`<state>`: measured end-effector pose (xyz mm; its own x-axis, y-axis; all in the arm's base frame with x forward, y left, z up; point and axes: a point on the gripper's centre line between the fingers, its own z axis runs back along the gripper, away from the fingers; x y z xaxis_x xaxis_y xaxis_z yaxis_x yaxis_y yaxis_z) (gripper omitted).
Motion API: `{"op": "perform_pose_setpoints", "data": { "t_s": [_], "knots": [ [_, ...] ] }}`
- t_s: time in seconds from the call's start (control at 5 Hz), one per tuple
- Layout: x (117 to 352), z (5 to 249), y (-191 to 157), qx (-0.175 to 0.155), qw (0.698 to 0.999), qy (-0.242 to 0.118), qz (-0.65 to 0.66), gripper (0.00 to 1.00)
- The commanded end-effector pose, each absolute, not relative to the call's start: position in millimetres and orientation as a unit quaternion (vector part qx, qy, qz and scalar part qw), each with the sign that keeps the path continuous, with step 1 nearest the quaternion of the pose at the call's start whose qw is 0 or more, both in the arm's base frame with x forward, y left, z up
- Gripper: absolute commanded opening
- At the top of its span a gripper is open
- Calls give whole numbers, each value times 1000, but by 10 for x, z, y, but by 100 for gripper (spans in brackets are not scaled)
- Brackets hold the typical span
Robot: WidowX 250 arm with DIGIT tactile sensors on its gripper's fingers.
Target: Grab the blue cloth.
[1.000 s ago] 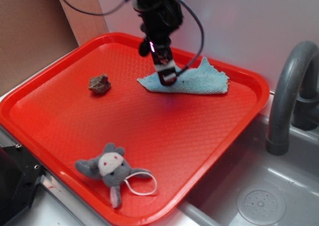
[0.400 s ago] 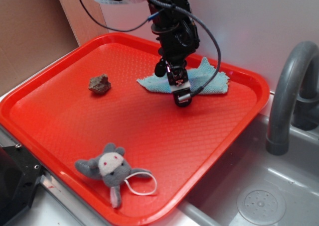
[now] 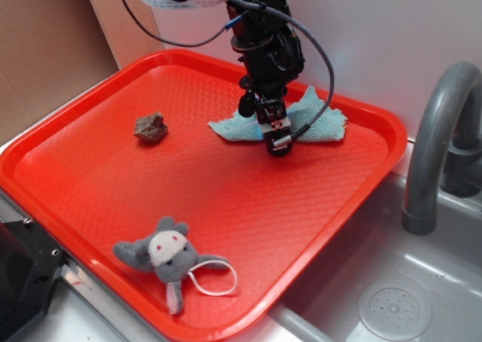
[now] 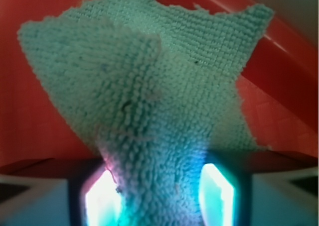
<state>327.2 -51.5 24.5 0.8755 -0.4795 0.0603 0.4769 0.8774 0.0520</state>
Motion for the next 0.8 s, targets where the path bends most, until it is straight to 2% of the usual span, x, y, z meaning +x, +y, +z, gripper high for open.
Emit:
{"op": "perform_pose_setpoints", "data": {
  "t_s": [0.0, 0.2, 0.4, 0.6],
  "knots": [
    [3160, 634, -409, 73, 988, 8, -138, 0],
    [2866, 1131, -187, 59, 998, 8, -14, 0],
    [2641, 1506, -68, 46, 993, 10, 111, 0],
    [2449, 1792, -62, 43, 988, -20, 150, 0]
  ]
}}
